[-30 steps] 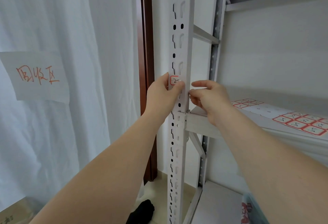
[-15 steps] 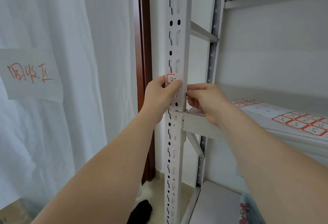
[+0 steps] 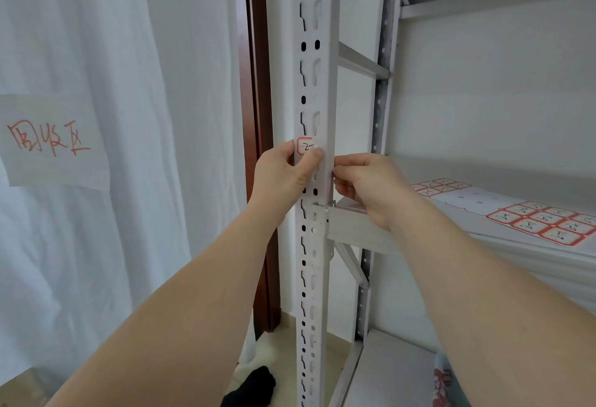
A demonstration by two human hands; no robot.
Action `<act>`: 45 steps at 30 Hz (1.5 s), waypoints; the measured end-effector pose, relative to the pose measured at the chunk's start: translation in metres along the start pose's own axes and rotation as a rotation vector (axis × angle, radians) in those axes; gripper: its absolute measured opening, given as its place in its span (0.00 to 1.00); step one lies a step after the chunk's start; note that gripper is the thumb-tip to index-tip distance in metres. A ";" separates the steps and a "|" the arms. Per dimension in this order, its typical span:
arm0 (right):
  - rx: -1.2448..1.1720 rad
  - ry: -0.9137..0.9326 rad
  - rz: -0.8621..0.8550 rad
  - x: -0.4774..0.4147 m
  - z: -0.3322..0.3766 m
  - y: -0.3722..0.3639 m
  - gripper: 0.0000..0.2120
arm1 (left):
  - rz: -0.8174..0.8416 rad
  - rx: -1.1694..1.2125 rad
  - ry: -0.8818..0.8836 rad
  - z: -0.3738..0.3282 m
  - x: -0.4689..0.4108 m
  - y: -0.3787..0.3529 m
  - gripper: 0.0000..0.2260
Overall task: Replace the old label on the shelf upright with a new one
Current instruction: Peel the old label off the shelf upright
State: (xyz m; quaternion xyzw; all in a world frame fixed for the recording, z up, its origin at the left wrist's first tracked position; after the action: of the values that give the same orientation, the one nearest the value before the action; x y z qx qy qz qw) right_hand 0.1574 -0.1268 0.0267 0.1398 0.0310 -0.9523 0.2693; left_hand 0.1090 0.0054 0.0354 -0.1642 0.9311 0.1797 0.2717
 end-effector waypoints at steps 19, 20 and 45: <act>0.017 0.006 -0.011 -0.001 -0.001 0.001 0.13 | -0.061 -0.269 -0.130 -0.005 -0.003 0.001 0.12; 0.016 0.006 -0.010 -0.001 -0.001 0.001 0.13 | -0.049 -0.270 -0.132 -0.005 -0.003 0.001 0.12; 0.053 0.015 -0.002 -0.002 -0.001 0.000 0.14 | 0.000 -0.330 -0.137 -0.008 0.000 0.000 0.13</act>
State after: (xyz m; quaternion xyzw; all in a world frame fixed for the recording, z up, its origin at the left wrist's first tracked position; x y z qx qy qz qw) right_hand 0.1592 -0.1260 0.0263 0.1542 0.0083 -0.9520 0.2642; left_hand 0.1051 0.0022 0.0420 -0.1939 0.8683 0.3410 0.3038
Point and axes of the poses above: each hand's wrist, its own x-axis away from the middle knuckle, its own y-axis out of the back of the hand, z = x × y, the point moved 5 cm from there along -x, towards the middle knuckle, and after that the axes turned 11 degrees about z, right-handed, at the moved point
